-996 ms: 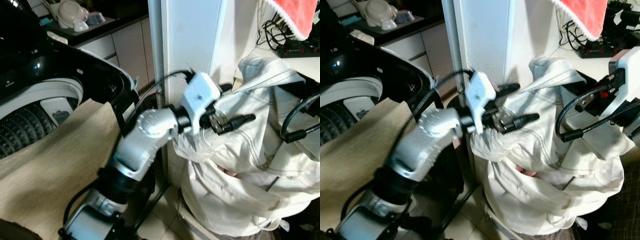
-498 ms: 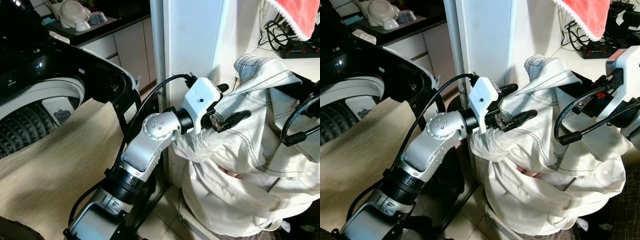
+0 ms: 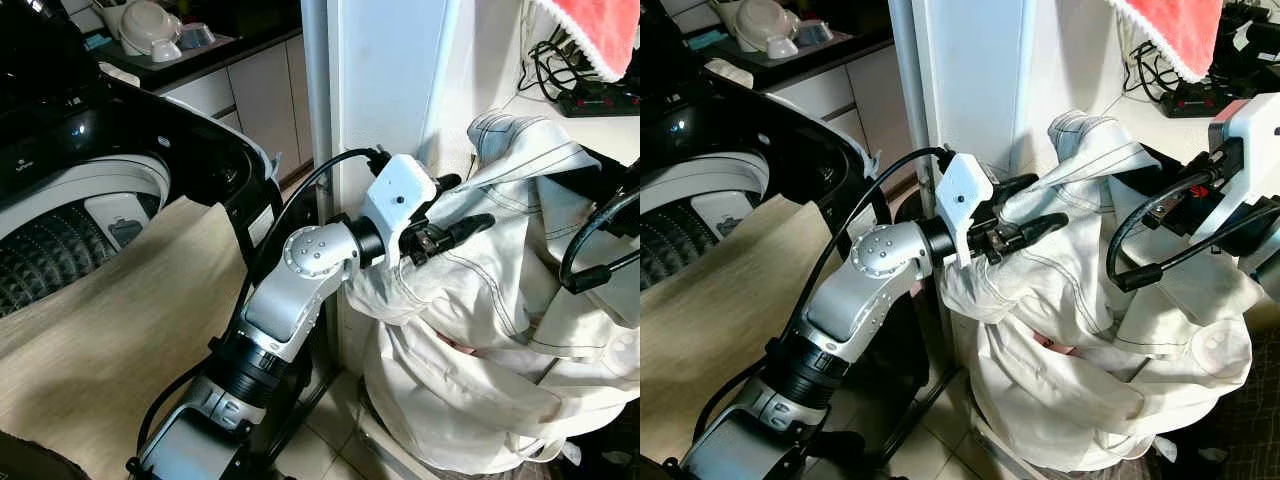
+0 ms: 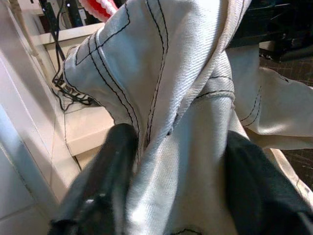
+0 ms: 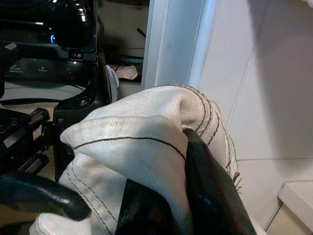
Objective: Clothes washing
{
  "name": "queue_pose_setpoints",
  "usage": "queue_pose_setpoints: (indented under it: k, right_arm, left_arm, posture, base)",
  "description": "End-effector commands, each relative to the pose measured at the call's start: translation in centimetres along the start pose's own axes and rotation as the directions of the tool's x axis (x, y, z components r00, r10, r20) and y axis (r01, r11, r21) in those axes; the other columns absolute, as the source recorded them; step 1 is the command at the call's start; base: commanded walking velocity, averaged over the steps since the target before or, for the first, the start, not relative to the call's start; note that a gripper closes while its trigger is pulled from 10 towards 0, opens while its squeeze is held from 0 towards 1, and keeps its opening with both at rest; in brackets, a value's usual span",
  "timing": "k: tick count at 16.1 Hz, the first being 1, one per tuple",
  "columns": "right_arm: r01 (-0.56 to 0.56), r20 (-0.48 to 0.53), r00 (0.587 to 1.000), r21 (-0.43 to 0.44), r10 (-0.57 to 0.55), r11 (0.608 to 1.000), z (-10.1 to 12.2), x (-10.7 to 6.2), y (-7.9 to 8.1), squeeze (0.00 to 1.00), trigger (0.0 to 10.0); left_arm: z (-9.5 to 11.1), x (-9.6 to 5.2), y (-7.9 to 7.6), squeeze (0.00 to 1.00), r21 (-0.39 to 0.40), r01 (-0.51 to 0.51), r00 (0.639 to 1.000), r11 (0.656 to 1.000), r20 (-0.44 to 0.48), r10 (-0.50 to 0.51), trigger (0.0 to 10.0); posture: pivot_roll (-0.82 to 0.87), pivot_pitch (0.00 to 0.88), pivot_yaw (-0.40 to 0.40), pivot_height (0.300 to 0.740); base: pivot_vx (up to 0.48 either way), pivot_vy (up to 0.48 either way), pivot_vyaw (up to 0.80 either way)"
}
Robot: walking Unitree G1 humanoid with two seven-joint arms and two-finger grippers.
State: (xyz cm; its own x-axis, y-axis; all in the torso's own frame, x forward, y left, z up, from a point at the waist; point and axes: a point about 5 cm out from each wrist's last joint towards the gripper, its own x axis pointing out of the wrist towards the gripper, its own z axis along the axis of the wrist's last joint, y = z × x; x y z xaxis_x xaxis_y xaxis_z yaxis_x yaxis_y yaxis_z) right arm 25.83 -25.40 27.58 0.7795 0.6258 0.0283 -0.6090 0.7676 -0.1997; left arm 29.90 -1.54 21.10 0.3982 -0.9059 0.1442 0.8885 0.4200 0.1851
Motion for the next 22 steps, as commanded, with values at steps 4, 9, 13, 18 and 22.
queue_pose_setpoints:
  k: [4, 9, 13, 18, 22]
  right_arm:
    - [-0.033, 0.01, 0.999, -0.04, 0.033, 0.999, 0.7, 0.2, 0.7, 0.0, 0.0]
    - [-0.03, 0.008, 1.0, -0.043, 0.031, 0.999, 0.7, 0.2, 0.8, 0.0, 0.0]
    - [0.022, 0.009, 1.0, -0.02, -0.021, 1.0, 0.6, 0.0, 0.2, 1.0, 10.0]
    - [0.065, 0.077, 0.995, 0.0, -0.065, 0.998, 1.5, -0.7, -0.1, 1.0, 10.0]
    - [0.268, 0.235, 0.93, 0.094, -0.283, 0.959, 3.8, -2.2, -2.9, 0.0, 10.0]
  left_arm:
    - [-0.2, -0.4, 0.5, 0.0, -0.017, -0.012, 1.0, 1.0, -0.002, 0.012, 0.0]
    - [-0.2, -0.5, 0.6, 0.0, -0.031, -0.012, 1.0, 0.999, 0.003, 0.012, 0.0]
    - [0.1, -0.9, 1.6, 0.0, -0.058, -0.068, 0.997, 0.996, 0.026, 0.069, 0.0]
    - [0.6, -2.0, 3.4, 0.0, -0.072, -0.144, 0.988, 0.987, 0.047, 0.147, 0.0]
    - [6.3, -7.1, 6.7, 0.0, -0.143, -0.117, 0.943, 0.983, 0.295, 0.155, 0.0]
  posture:
    - [-0.15, 0.0, 0.063, 0.74]
    - [-0.15, 0.0, 0.065, 0.74]
    - [-0.15, 0.0, 0.068, 0.74]
    - [-0.15, 0.0, 0.071, 0.74]
    - [-0.15, 0.0, 0.075, 0.74]
  base:
    - [0.0, 0.0, 0.0]
    - [0.0, 0.0, 0.0]
    - [0.0, 0.0, 0.0]
    - [0.0, 0.0, 0.0]
    - [0.0, 0.0, 0.0]
